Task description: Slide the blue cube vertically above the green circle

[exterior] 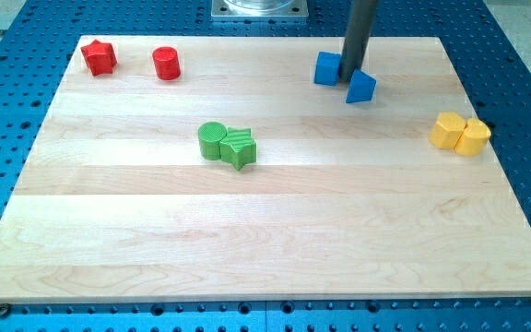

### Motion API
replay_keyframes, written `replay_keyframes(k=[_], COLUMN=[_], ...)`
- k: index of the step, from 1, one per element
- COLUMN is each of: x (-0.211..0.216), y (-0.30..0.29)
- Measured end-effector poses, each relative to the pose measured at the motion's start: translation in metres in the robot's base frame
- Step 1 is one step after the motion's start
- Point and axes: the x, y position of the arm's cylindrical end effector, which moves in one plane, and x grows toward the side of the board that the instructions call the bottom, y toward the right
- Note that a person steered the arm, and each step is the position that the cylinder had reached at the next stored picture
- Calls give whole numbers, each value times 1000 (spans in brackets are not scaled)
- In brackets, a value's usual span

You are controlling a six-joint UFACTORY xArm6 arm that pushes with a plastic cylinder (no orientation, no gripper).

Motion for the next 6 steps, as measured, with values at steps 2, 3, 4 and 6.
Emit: replay_keyframes(k=[2,3,4,6], x=[-2,-2,-2,-33], y=[-57,-85,-72,-62])
